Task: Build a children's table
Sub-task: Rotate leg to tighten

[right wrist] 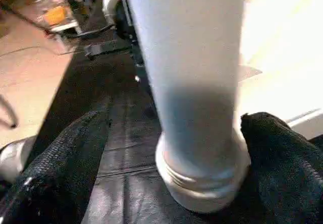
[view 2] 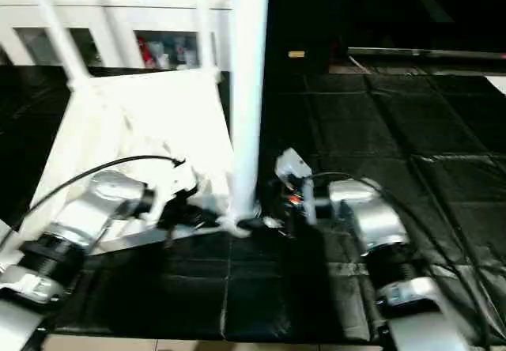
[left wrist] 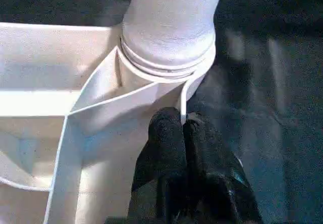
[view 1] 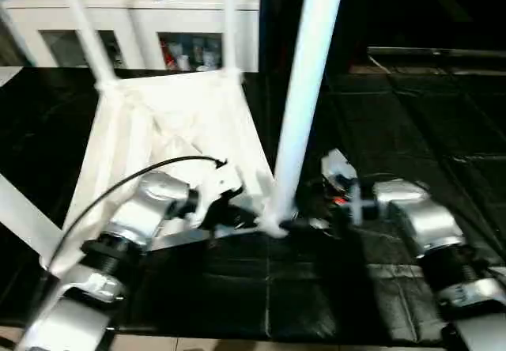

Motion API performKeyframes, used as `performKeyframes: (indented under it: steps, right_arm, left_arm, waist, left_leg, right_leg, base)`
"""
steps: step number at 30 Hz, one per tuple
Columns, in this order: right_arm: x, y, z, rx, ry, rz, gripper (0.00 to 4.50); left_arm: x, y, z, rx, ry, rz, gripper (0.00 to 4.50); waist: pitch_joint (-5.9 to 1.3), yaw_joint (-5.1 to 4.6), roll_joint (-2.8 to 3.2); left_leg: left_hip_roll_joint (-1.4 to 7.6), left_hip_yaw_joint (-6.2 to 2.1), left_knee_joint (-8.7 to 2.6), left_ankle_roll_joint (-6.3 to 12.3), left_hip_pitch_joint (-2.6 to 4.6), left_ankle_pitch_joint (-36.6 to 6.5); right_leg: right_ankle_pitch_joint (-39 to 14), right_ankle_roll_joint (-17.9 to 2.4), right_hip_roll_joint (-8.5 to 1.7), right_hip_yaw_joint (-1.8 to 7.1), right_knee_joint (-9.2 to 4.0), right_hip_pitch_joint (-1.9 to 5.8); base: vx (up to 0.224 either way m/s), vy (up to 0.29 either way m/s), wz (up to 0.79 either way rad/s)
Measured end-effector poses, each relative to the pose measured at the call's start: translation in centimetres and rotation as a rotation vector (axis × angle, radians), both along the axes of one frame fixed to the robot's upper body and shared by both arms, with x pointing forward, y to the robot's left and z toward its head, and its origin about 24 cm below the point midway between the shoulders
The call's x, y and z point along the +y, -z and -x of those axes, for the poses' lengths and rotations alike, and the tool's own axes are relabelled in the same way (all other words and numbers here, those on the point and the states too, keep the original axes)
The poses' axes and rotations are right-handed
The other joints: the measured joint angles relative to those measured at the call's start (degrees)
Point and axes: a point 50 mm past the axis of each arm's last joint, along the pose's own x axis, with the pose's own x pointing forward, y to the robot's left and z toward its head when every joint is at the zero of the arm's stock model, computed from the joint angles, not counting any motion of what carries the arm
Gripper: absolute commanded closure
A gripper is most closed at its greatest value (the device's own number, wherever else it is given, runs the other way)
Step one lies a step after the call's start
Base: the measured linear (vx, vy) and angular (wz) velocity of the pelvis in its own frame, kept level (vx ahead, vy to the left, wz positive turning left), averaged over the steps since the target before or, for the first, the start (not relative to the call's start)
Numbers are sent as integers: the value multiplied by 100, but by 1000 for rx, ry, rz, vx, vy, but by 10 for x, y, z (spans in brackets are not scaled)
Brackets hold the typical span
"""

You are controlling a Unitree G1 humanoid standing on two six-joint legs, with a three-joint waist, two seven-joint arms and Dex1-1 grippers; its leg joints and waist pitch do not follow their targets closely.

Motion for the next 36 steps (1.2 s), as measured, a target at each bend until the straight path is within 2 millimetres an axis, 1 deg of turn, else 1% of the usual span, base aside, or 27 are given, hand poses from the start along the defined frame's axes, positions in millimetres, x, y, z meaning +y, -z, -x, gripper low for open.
performKeyframes:
  steps: [3, 7, 8, 9, 10, 12, 14, 16, 18, 20, 23, 24, 25, 28, 30, 31, 32, 35, 36]
  right_arm:
    - [0, -5, -2, -8, -30, -1, 3]
    - [4, -3, 2, 14, -96, 3, 3]
    - [4, -3, 2, 15, -99, 3, 21]
    - [4, -2, 2, 17, -102, 2, 21]
    - [5, -2, 2, 23, -107, -1, 42]
    - [6, 0, 3, 34, -116, -7, 48]
    - [9, 1, 4, 40, -127, -16, 67]
    - [10, 1, 5, 45, -140, -21, 86]
    - [11, 2, 5, 50, -152, -19, 93]
    - [11, 2, 6, 54, -159, -20, 118]
    - [11, 3, 7, 62, -171, -22, 129]
    - [11, 3, 7, 63, -171, -23, 151]
    - [11, 3, 7, 65, -171, -24, 151]
    - [11, 2, 5, 67, -167, -27, 172]
    - [12, 2, 5, 68, -166, -31, 195]
    - [12, 2, 5, 70, -165, -38, 195]
    - [12, 2, 5, 70, -164, -41, 212]
    - [15, 2, 5, 69, -151, -50, 235]
    - [16, 3, 5, 71, -144, -56, 235]
  left_arm:
    - [1, 0, 2, 4, 35, -9, 450]
    - [2, -1, 4, 12, 76, -17, 450]
    - [2, -1, 5, 14, 82, -17, 450]
    - [2, -1, 6, 15, 89, -20, 450]
    - [2, -2, 7, 13, 101, -26, 450]
    - [2, -2, 9, 17, 122, -32, 450]
    - [2, -2, 10, 20, 134, -32, 450]
    - [2, -2, 11, 20, 138, -32, 450]
    - [2, -2, 11, 20, 138, -33, 450]
    - [2, -2, 11, 20, 138, -33, 450]
    - [2, -2, 11, 20, 138, -34, 450]
    - [2, -2, 11, 20, 139, -34, 450]
    - [2, -2, 11, 19, 139, -35, 450]
    - [1, -2, 11, 19, 143, -35, 450]
    - [1, -2, 11, 19, 143, -35, 450]
    - [1, -2, 11, 20, 143, -35, 450]
    - [1, -2, 11, 20, 144, -34, 450]
    - [0, -1, 11, 28, 139, -29, 450]
    - [-1, -1, 11, 33, 134, -24, 450]
  waist:
    - [-1, 33, -1]
    - [-1, 74, -2]
    - [0, 87, -2]
    - [0, 101, -3]
    - [-1, 117, -5]
    - [-1, 139, -4]
    - [-1, 160, -5]
    - [-1, 163, -5]
    - [-2, 159, -5]
    - [-2, 159, -5]
    - [-2, 160, -5]
    - [-2, 160, -6]
    - [-2, 160, -6]
    - [-2, 163, -6]
    - [-2, 163, -6]
    - [-2, 164, -6]
    - [-2, 166, -6]
    - [-3, 165, -6]
    - [-3, 161, -6]
  left_leg:
    - [0, 1, 2, 0, 2, 0]
    - [0, 4, 5, 0, 0, 0]
    - [0, 5, 4, 0, -1, 0]
    - [0, 5, 5, 0, 0, 0]
    - [1, 5, 5, 0, 0, 0]
    - [1, 6, 4, 0, 0, 0]
    - [1, 6, 5, 0, 1, 0]
    - [1, 8, 9, 0, 0, 0]
    - [0, 9, 11, 0, 1, 0]
    - [0, 9, 11, 0, 1, 0]
    - [1, 9, 11, 0, 1, 0]
    - [1, 9, 11, 0, 1, 0]
    - [1, 9, 12, 0, 1, 0]
    - [0, 9, 12, 0, 0, 0]
    - [0, 10, 12, 0, 0, 0]
    - [0, 10, 12, 0, 0, 0]
    - [0, 10, 12, 0, 0, 0]
    - [0, 10, 12, 0, 2, 0]
    - [0, 10, 12, 0, 4, 1]
  right_leg:
    - [0, 0, -2, 1, 2, 5]
    - [0, 0, -3, 5, 2, 4]
    - [0, 0, -3, 5, 2, 4]
    - [0, 1, -3, 5, 2, 3]
    - [-1, 1, -3, 5, 3, 3]
    - [-1, 1, -3, 5, 4, 2]
    - [-1, 1, -3, 5, 5, 3]
    - [-1, 1, -3, 11, 6, 5]
    - [-1, 1, -3, 13, 6, 5]
    - [-1, 2, -3, 14, 8, 5]
    - [-2, 2, -3, 13, 10, 4]
    - [-2, 2, -3, 13, 10, 4]
    - [-2, 2, -3, 14, 10, 4]
    - [-2, 3, -3, 13, 10, 5]
    - [-2, 3, -3, 13, 10, 4]
    - [-2, 3, -4, 14, 10, 4]
    - [-2, 3, -4, 14, 10, 5]
    - [-2, 3, -4, 14, 11, 5]
    - [-2, 3, -4, 14, 13, 5]
  base:
    - [0, 0, 0]
    - [0, 0, 0]
    - [0, 0, 0]
    - [0, 0, 0]
    - [0, 0, 0]
    - [0, 0, 0]
    - [0, 0, 0]
    - [0, 0, 0]
    - [0, 0, 0]
    - [0, 0, 0]
    - [0, 0, 0]
    - [0, 0, 0]
    - [0, 0, 0]
    - [0, 0, 0]
    - [0, 0, 0]
    - [0, 0, 0]
    - [0, 0, 0]
    - [0, 0, 0]
    - [0, 0, 0]
